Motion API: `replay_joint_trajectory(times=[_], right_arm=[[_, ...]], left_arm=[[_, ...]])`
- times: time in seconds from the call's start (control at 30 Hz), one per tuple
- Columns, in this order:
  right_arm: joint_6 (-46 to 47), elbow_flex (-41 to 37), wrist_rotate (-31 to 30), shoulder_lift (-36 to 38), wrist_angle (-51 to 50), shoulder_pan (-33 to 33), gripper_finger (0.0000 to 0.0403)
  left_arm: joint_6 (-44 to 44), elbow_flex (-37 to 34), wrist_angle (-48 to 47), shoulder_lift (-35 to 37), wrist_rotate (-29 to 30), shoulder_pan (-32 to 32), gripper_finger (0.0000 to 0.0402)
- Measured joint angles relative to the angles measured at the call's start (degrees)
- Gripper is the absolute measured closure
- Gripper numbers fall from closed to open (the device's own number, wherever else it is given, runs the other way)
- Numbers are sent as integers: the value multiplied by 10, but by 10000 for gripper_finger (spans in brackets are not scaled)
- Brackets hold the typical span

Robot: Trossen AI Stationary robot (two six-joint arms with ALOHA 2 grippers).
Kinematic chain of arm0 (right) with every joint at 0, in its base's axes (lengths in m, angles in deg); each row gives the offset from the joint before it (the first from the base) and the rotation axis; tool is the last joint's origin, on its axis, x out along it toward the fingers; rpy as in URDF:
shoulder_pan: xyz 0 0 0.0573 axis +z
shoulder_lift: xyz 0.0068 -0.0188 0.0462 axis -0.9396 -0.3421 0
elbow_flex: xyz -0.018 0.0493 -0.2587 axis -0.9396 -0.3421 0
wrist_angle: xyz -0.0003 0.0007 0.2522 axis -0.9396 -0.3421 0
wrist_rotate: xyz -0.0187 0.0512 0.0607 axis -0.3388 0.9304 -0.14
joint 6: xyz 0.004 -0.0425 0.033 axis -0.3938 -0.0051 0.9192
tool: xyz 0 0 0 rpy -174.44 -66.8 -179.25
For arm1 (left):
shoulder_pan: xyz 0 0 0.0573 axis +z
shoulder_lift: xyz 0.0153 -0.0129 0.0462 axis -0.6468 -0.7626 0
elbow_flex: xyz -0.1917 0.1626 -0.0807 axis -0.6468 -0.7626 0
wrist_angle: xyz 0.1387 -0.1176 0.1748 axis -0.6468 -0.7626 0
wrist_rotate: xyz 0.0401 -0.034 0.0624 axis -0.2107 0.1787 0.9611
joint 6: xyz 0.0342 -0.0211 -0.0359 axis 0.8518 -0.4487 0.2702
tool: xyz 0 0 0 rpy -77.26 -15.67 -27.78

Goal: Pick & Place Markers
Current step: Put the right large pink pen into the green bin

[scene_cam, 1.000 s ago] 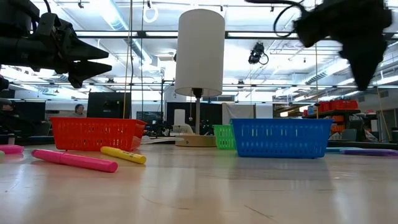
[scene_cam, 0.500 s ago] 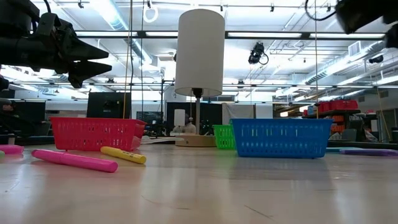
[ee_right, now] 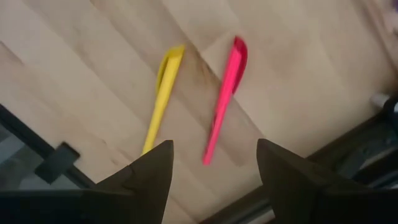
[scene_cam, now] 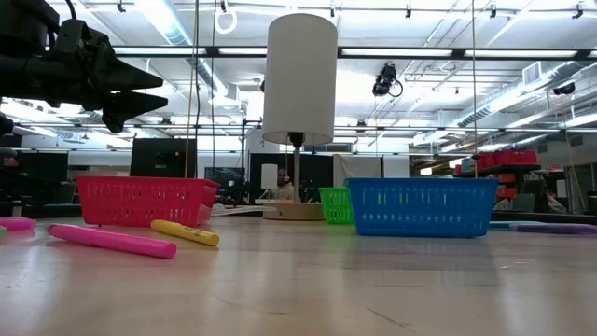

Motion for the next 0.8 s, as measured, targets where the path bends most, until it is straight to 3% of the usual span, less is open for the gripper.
replay_joint_trajectory(times=[0.47,0.8], right_arm=[[79,-3,0,0,-7,54,169],[80,-89,25,0,85,39,169]], left_arm=[[0,0,0,0,0,0,170],[0,0,0,0,0,0,170]])
